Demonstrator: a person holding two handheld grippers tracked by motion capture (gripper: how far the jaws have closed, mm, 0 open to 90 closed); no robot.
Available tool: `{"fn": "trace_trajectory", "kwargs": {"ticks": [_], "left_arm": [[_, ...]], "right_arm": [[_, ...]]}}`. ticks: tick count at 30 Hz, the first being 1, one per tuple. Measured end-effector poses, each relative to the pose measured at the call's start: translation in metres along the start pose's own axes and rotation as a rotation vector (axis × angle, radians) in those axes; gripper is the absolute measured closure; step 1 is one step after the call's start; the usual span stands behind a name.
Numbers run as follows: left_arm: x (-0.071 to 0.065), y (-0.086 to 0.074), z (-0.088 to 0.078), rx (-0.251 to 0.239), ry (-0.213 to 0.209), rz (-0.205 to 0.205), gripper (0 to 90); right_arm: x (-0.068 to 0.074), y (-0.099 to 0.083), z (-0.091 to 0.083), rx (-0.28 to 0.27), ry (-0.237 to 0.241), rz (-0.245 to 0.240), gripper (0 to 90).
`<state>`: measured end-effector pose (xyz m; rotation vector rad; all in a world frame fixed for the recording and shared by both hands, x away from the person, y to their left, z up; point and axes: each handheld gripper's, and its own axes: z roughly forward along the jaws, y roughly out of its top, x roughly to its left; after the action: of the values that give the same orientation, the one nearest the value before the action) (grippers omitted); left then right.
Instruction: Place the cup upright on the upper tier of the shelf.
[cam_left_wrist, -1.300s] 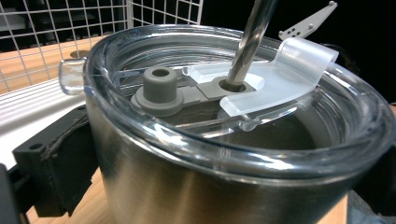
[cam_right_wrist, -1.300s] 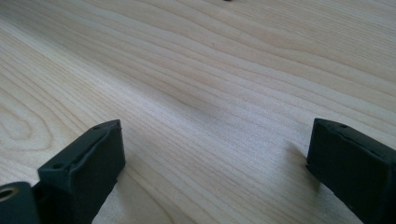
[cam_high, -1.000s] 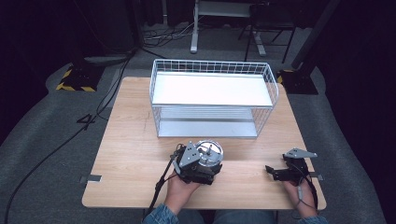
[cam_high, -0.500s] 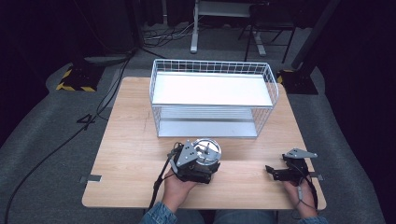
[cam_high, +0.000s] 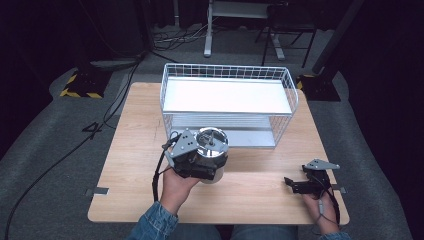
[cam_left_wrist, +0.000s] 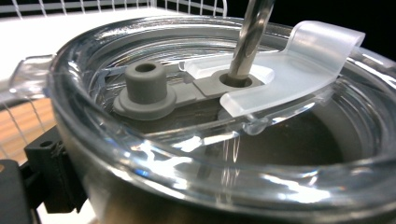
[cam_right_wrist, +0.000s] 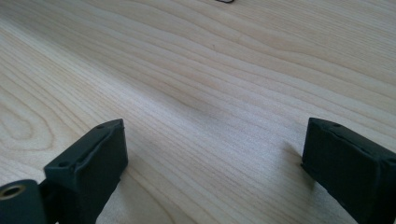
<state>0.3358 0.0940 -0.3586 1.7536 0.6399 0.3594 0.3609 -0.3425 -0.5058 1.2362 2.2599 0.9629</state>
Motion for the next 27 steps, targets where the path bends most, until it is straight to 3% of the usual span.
{"fn": "trace_trajectory", "kwargs": {"ticks": [10, 18, 27], "left_arm": [[0.011, 0.034, -0.016, -0.037, -0.002, -0.005, 2.8], [0.018, 0.051, -0.022, -0.061, -0.023, -0.026, 2.8], [0.022, 0.068, -0.025, -0.07, -0.024, -0.01, 2.9]], "right_arm": [[0.0, 0.0, -0.001, -0.013, 0.016, -0.005, 12.5], [0.0, 0.0, -0.001, -0.013, 0.016, -0.005, 13.1], [0.0, -0.001, -0.002, -0.022, 0.022, -0.01, 17.7]]}}
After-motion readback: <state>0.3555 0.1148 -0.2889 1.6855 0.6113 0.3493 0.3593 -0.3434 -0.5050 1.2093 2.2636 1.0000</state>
